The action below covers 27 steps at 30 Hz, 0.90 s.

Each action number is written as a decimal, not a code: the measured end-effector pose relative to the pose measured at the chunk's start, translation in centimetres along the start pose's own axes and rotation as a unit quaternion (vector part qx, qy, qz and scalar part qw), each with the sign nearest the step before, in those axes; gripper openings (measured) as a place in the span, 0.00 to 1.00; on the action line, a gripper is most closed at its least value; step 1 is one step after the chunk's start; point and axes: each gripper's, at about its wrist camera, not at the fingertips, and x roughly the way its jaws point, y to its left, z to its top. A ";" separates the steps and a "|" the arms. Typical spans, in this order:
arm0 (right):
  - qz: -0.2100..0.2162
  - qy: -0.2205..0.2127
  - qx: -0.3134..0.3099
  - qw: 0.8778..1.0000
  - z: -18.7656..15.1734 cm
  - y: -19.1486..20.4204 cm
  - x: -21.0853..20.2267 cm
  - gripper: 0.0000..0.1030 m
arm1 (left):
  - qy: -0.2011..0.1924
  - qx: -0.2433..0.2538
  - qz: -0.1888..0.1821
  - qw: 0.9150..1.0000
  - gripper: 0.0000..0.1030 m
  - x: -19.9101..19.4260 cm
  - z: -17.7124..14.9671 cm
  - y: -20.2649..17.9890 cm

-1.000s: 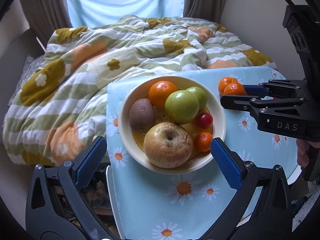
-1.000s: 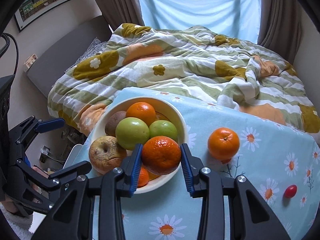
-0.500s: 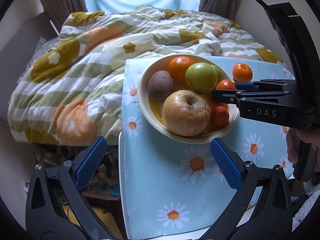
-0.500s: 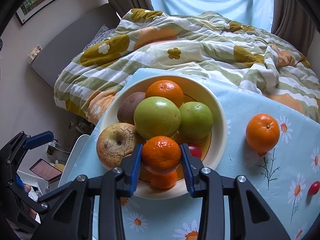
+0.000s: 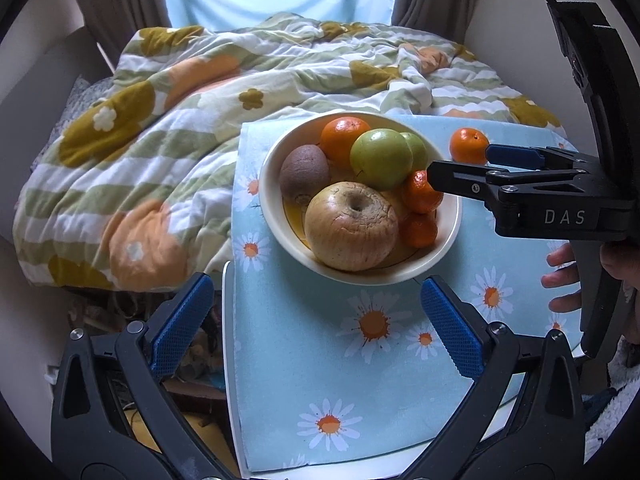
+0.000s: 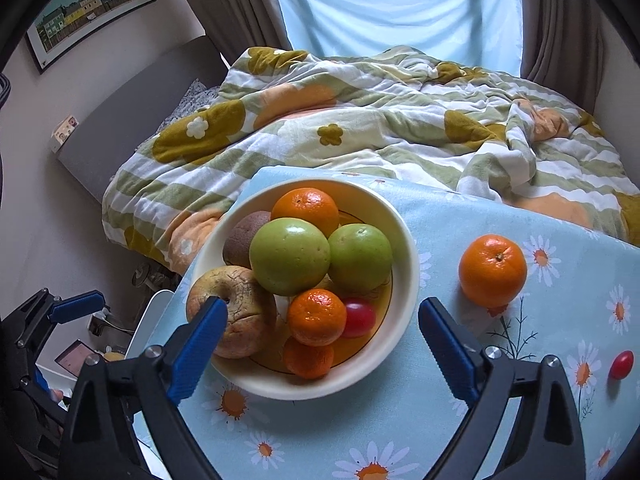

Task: Organize fruits
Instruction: 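Withdraw both tools from the bowl toward the remaining fruit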

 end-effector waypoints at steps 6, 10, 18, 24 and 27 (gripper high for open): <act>-0.011 -0.012 0.009 1.000 0.5 -1.0 -3.7 0.93 | -0.024 0.003 0.002 1.000 1.00 -2.7 1.5 -1.6; -0.029 -0.035 0.016 0.999 0.6 -2.2 -6.7 0.95 | -0.038 0.011 0.000 0.999 1.00 -4.1 2.4 -3.4; -0.067 -0.063 0.026 0.995 -0.9 -6.9 -12.0 1.00 | -0.061 0.022 -0.005 0.998 1.00 -5.1 4.3 -8.9; -0.092 -0.060 0.030 0.994 -2.4 -12.0 -15.4 1.00 | -0.072 0.023 -0.001 0.997 1.00 -4.5 5.9 -14.2; -0.090 -0.052 0.034 0.994 -3.0 -14.7 -16.5 1.00 | -0.073 0.027 0.004 0.997 1.00 -3.6 6.6 -16.7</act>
